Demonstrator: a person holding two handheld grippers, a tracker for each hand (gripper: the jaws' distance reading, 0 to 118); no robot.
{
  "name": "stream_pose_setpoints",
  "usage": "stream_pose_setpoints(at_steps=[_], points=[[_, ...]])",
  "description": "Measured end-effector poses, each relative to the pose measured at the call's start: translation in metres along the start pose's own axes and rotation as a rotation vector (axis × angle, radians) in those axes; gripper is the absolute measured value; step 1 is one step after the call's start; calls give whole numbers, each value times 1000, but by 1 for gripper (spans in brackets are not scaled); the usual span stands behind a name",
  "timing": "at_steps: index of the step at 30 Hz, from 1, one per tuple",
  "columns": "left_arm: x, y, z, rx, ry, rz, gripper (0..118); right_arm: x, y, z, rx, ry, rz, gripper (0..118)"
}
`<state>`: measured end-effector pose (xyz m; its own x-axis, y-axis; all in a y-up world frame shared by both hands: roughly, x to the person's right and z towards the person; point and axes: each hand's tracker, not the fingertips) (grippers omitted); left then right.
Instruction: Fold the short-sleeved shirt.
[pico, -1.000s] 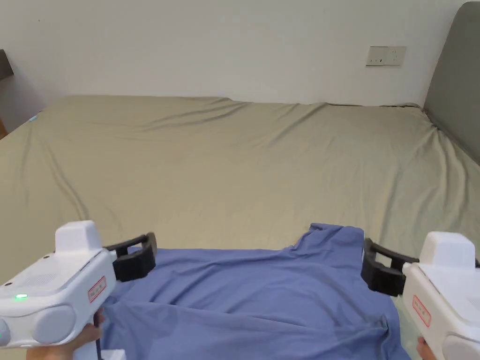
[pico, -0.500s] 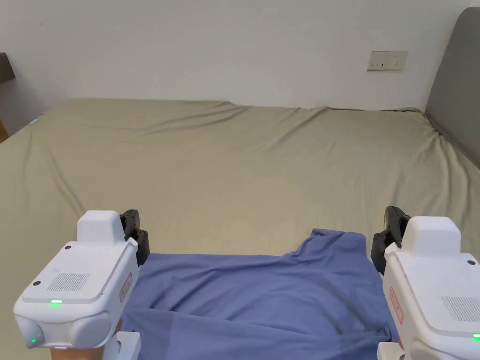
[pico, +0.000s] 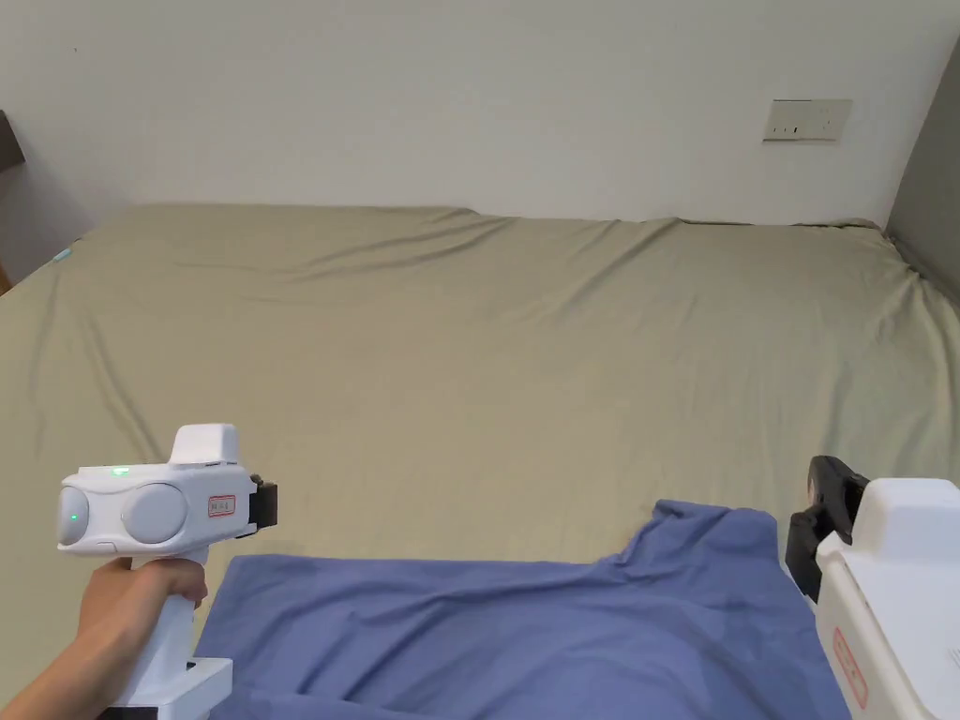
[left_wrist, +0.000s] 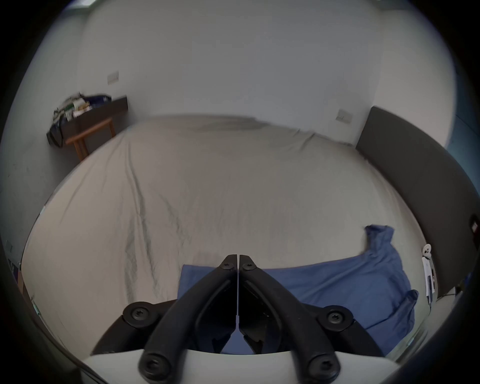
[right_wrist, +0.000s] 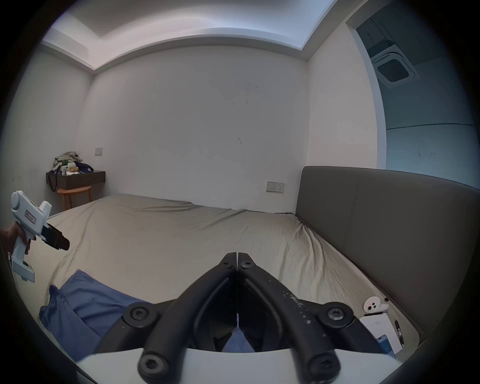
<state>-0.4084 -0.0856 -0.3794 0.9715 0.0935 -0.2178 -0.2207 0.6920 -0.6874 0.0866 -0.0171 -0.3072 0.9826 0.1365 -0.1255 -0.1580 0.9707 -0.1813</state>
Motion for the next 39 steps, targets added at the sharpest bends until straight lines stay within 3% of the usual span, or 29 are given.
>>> stream_pose_setpoints(at_steps=[1,2,4,5,6,9,11,15,16,18,19,24,26,27,28,29,30,31,33,35,36,38,39], points=[[-6,1,-15,-38,10,16,17,0,-2,-7,-8,-1,4,1],[-12,3,-30,-75,22,45,40,0,-3,-14,-17,-3,7,1],[-24,2,-59,-154,30,66,100,-1,-6,-26,-33,-7,11,1],[-24,-2,-67,-178,37,63,109,-1,-8,-32,-43,-10,14,1],[-27,-5,-77,-217,41,56,108,0,-11,-37,-51,-12,16,1],[-39,-18,-106,-236,90,75,87,1,-20,-53,-85,-20,10,1],[-41,-28,-120,-268,85,80,53,2,-27,-62,-111,-26,5,1],[-35,-46,-129,-221,112,9,48,7,-40,-75,-169,-33,-1,1],[-32,-45,-128,-224,115,2,42,10,-43,-79,-184,-29,-7,1],[-28,-42,-120,-221,84,-6,12,15,-46,-88,-215,-23,-18,1],[-25,-40,-118,-214,59,-4,4,19,-48,-93,-226,-20,-25,1],[-18,-35,-84,-110,64,-19,3,46,-55,-148,-354,-17,-82,3],[-18,-32,-65,-71,25,-2,3,59,-66,-181,-434,-10,-113,25],[-18,-32,-56,-55,19,1,3,62,-73,-197,-489,4,-121,47],[-18,-31,-48,-36,7,3,3,66,-81,-215,-572,21,-138,80],[-16,-31,-38,-30,0,0,3,69,-92,-230,-632,24,-158,101],[-16,-31,-33,-20,-1,1,3,68,-102,-243,-684,26,-161,115],[-17,-30,-29,-12,-8,5,3,67,-113,-253,-729,37,-176,115],[-18,-30,-26,-6,-15,9,3,62,-134,-267,-774,12,-156,105],[-19,-31,-22,-5,-19,9,3,47,-147,-269,-806,4,-89,75],[-19,-32,-21,-5,-20,11,3,42,-153,-270,-818,9,-83,65],[-21,-33,-20,-8,-21,13,3,33,-161,-266,-824,21,-77,55],[-21,-34,-19,-10,-20,16,3,37,-161,-264,-750,-12,-55,37]])
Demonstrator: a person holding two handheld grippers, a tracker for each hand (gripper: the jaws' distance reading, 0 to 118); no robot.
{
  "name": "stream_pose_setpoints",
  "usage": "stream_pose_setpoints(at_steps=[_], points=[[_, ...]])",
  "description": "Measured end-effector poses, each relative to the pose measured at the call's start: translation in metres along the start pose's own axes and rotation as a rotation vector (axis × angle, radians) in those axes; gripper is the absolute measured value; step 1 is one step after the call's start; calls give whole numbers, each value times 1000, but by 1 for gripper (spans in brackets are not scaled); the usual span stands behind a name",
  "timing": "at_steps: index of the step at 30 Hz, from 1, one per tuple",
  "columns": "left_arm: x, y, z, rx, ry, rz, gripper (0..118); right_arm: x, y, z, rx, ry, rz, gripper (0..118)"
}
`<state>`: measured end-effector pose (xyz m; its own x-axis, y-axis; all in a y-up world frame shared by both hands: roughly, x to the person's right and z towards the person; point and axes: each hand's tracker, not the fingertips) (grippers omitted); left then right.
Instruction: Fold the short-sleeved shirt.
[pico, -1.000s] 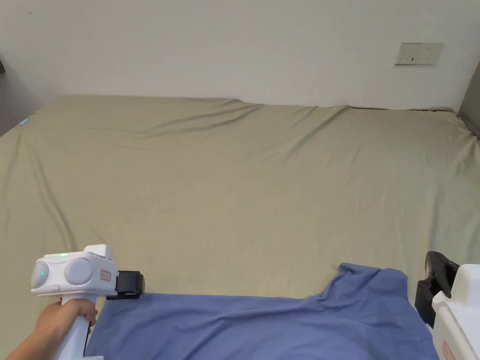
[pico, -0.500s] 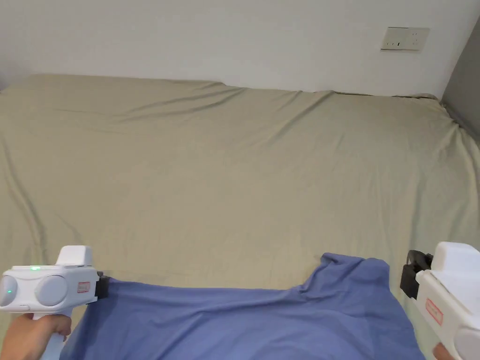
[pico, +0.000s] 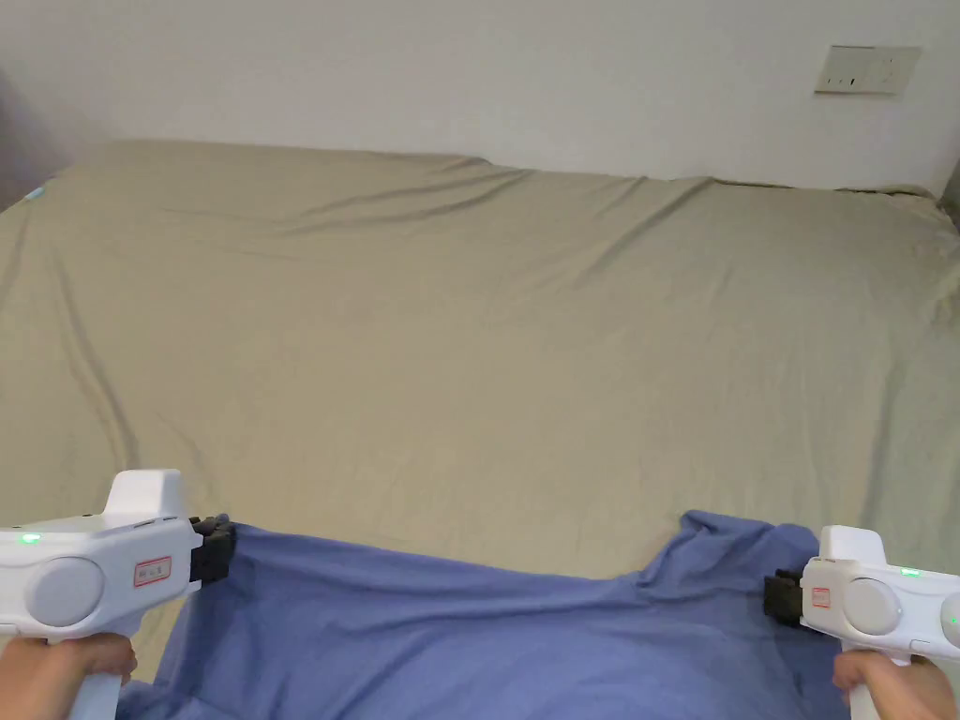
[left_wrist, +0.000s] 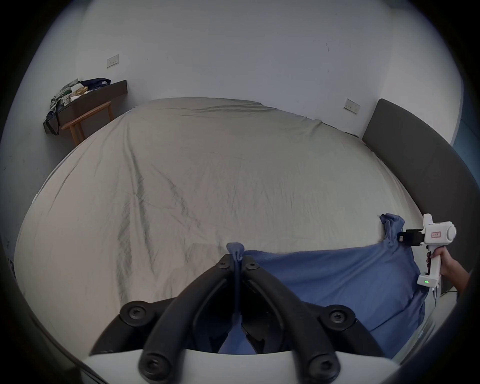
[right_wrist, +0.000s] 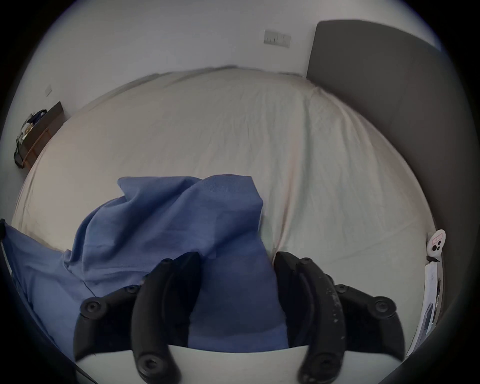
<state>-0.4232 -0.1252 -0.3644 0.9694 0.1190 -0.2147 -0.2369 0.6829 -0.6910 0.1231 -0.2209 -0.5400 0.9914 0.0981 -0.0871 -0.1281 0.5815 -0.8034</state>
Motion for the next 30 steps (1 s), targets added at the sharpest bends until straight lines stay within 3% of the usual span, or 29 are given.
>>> stream_pose_setpoints(at_steps=[1,3,5,6,15,16,23,30], points=[[-1,-1,1,-2,3,2,3,0,2,2,-37,22,-3,2],[-4,-3,2,-1,7,12,3,2,4,6,-70,88,-7,2],[-3,-6,8,7,12,19,3,6,1,10,-1,28,35,2],[-2,-8,11,12,15,19,3,8,-1,21,34,45,49,2],[-13,-36,74,56,53,56,3,23,-49,240,266,201,-11,2],[-17,-43,82,55,56,65,3,44,-55,227,273,213,-17,2],[-31,-110,111,-21,46,104,3,69,-143,255,233,275,-81,2],[-43,-188,96,-161,73,150,3,76,-228,213,47,228,-159,2]])
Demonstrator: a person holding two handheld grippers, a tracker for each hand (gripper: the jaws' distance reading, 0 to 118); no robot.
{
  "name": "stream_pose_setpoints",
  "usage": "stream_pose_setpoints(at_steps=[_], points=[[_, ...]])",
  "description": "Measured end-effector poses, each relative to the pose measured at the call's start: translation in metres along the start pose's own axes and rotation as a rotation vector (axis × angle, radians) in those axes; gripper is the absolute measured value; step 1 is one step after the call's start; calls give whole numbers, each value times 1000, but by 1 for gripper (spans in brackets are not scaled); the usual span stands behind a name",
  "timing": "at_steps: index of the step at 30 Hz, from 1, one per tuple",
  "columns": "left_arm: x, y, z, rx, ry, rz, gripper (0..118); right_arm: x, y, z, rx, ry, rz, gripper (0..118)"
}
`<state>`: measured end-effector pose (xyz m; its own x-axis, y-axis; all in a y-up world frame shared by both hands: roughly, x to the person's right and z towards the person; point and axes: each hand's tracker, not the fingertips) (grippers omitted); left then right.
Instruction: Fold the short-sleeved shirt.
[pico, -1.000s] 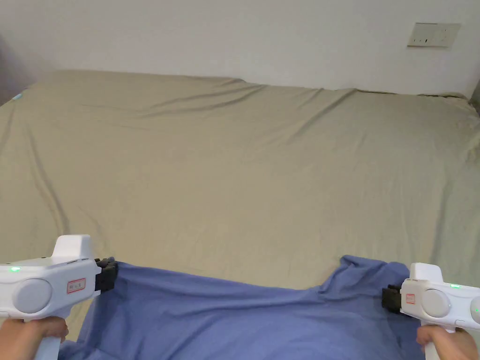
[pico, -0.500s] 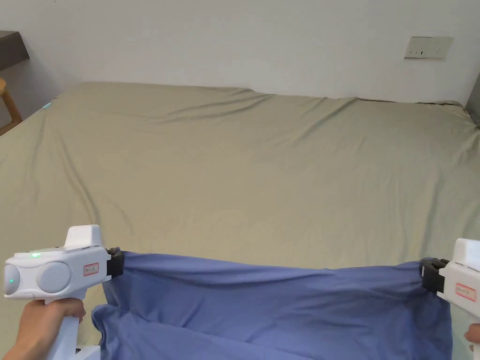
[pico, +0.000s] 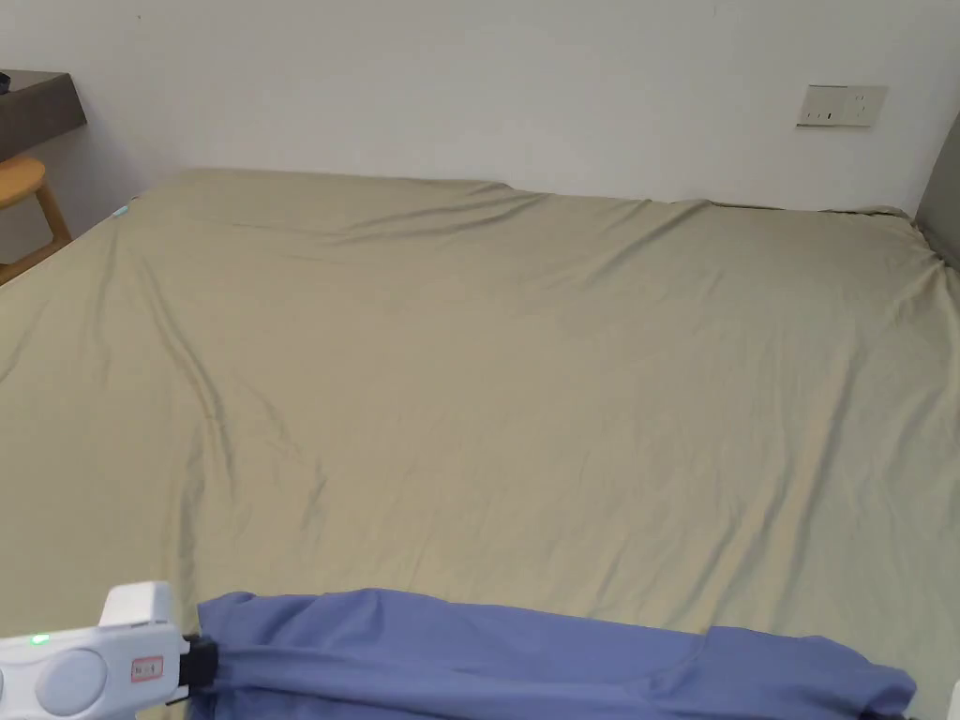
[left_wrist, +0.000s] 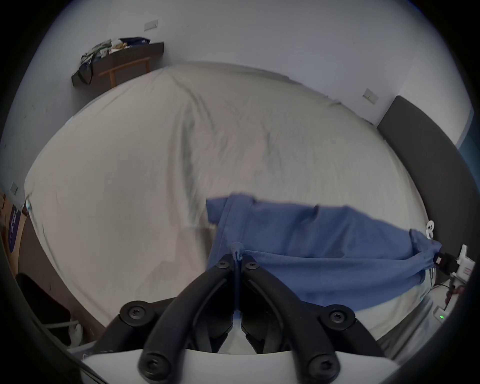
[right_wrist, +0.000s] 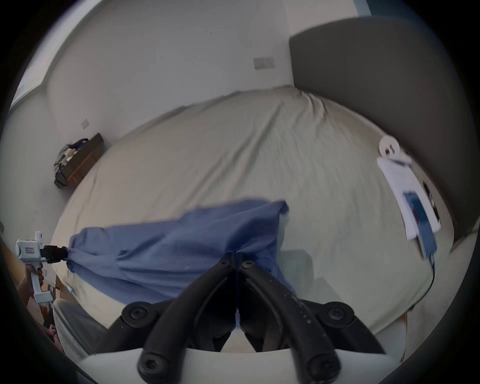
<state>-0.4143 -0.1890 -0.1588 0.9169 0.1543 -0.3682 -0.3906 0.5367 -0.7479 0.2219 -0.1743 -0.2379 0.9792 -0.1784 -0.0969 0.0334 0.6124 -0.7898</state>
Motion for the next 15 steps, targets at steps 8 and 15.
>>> stream_pose_setpoints(at_steps=[8,15], points=[[7,-6,-8,-33,60,23,12,-4,-25,-32,-80,-76,-17,4],[42,29,60,274,-89,34,116,-44,28,33,226,-108,70,116]])
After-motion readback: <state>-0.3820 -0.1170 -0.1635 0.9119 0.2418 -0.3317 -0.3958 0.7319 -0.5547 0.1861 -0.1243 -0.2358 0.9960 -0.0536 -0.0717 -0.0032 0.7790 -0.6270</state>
